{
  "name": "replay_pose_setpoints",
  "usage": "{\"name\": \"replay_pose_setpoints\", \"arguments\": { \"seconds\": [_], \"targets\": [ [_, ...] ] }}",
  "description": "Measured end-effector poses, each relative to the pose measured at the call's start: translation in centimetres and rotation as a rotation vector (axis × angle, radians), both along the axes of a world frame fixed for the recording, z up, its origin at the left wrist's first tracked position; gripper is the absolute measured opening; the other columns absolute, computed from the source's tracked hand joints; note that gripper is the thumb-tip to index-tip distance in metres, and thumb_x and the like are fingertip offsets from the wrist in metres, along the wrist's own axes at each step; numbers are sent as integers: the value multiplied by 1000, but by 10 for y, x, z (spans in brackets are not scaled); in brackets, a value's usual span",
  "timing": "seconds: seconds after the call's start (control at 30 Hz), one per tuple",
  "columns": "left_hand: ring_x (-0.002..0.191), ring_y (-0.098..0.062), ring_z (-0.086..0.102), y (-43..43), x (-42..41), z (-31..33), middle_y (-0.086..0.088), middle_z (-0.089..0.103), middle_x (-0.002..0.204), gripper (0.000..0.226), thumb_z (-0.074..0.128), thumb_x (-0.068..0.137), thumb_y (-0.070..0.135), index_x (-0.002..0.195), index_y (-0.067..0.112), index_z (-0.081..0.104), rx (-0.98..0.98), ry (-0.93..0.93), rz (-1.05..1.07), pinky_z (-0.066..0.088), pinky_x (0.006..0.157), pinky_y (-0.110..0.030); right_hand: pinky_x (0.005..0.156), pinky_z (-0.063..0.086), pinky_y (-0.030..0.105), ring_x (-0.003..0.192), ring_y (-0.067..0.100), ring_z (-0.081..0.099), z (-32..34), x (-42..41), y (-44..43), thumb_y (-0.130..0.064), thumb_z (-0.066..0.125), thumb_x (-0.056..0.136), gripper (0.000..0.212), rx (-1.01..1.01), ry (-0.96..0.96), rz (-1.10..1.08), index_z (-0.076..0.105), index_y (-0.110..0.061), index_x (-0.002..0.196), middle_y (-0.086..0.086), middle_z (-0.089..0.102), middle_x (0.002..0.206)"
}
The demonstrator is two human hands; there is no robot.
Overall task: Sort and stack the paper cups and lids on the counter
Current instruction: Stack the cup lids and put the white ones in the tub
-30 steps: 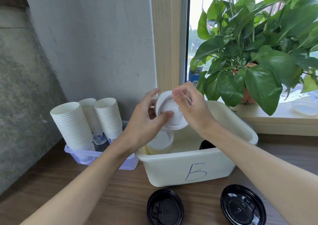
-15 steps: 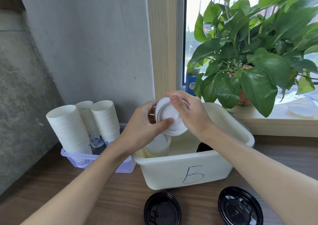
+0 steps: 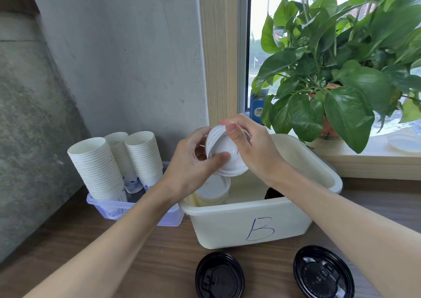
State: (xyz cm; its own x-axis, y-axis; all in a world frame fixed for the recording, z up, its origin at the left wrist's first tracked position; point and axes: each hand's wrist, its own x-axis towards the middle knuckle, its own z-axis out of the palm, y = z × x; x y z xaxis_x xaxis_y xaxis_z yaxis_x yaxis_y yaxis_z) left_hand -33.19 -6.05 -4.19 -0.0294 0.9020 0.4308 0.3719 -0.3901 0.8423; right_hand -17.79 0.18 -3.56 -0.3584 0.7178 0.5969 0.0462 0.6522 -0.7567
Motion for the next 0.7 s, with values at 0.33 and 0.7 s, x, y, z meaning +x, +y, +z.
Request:
{"name": "replay_pose_setpoints", "arguments": {
  "seconds": [0.33, 0.7],
  "targets": [
    [103, 0, 67, 0, 0, 1, 12, 71, 116, 61, 70, 84, 39, 140, 22, 53, -44, 34, 19, 54, 88, -18, 92, 45, 22, 107, 3, 57, -1, 7, 0, -49, 57, 85, 38, 25, -87, -56, 63, -24, 114, -11, 65, 109],
    [97, -12, 73, -2, -1, -1, 4, 75, 107, 50, 77, 74, 25, 122, 20, 65, -82, 13, -19, 61, 86, -31, 75, 45, 13, 87, -2, 60, 2, 7, -3, -51, 60, 81, 32, -19, -49, -55, 60, -25, 100, -12, 65, 92]
  ]
}}
